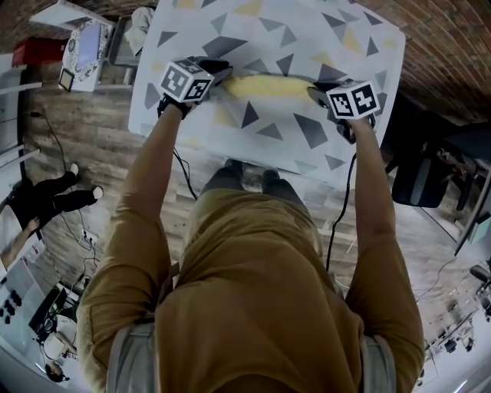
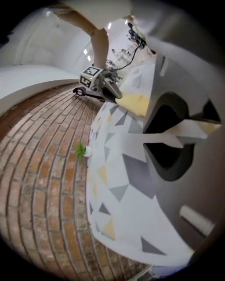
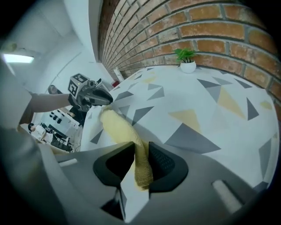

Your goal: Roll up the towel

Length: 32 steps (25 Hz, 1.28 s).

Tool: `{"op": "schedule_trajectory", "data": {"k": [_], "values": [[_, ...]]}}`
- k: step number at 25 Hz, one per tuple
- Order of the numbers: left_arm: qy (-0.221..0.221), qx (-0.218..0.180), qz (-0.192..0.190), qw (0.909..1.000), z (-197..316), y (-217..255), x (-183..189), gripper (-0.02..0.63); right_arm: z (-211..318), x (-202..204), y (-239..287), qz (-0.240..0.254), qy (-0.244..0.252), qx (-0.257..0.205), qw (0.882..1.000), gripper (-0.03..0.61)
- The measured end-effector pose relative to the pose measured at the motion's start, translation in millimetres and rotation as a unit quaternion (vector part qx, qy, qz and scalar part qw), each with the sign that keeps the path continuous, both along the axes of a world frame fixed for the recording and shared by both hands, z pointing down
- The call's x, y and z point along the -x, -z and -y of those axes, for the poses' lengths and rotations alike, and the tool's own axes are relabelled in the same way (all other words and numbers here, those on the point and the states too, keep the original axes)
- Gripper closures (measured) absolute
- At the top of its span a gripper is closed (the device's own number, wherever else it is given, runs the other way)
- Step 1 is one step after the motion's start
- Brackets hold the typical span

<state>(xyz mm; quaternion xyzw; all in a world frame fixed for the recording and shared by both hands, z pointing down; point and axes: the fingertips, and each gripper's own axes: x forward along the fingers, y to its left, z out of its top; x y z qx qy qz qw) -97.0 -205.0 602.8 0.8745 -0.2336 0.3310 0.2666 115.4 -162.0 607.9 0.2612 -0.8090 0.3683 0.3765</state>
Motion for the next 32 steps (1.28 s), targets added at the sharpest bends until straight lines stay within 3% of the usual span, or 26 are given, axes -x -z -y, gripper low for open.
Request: {"op": "schedule_trajectory", "data": {"k": [2, 4, 8, 12, 15, 18, 21, 24, 26, 29, 32], "values": [[0.033, -0.063, 0.001, 0.9975, 6, 25, 4, 0.512, 1, -2, 5, 0.011, 0.0, -0.005, 1.0, 0.479], [0.031, -0.117, 0.012, 0.9926, 0, 46, -6, 0.512, 2, -4, 7, 0.018, -0.002, -0.006, 1.0, 0.46], [-0.019, -0.178, 0.019, 0.9837, -32, 67, -61, 0.512, 9, -7, 13, 0.029, -0.026, -0.011, 0.999, 0.446], [-0.097, -0.218, 0.037, 0.9705, -65, 51, -127, 0.512, 15, -10, 13, 0.011, -0.036, -0.034, 0.999, 0.446], [-0.086, -0.213, 0.057, 0.9715, -55, 28, -132, 0.509, 24, -22, 31, -0.046, -0.039, -0.11, 0.992, 0.446], [-0.082, -0.191, 0.073, 0.9754, -41, 12, -121, 0.511, 27, -19, 69, -0.107, -0.024, -0.248, 0.963, 0.448], [-0.128, -0.186, 0.086, 0.9704, -43, -2, -118, 0.511, 2, 18, 74, -0.104, 0.015, -0.306, 0.946, 0.448], [-0.201, -0.206, 0.09, 0.9534, -45, -6, -120, 0.511, -9, 42, 45, -0.109, 0.047, -0.293, 0.949, 0.449], [-0.234, -0.209, 0.092, 0.9452, -44, -8, -121, 0.511, -2, 38, 29, -0.119, 0.033, -0.274, 0.954, 0.451], [-0.211, -0.2, 0.08, 0.9535, -36, -3, -117, 0.511, 7, 17, 8, -0.135, -0.012, -0.229, 0.964, 0.463], [-0.108, -0.211, 0.038, 0.9707, -34, 24, -112, 0.511, 3, 4, 2, -0.128, -0.043, -0.204, 0.97, 0.463]]}}
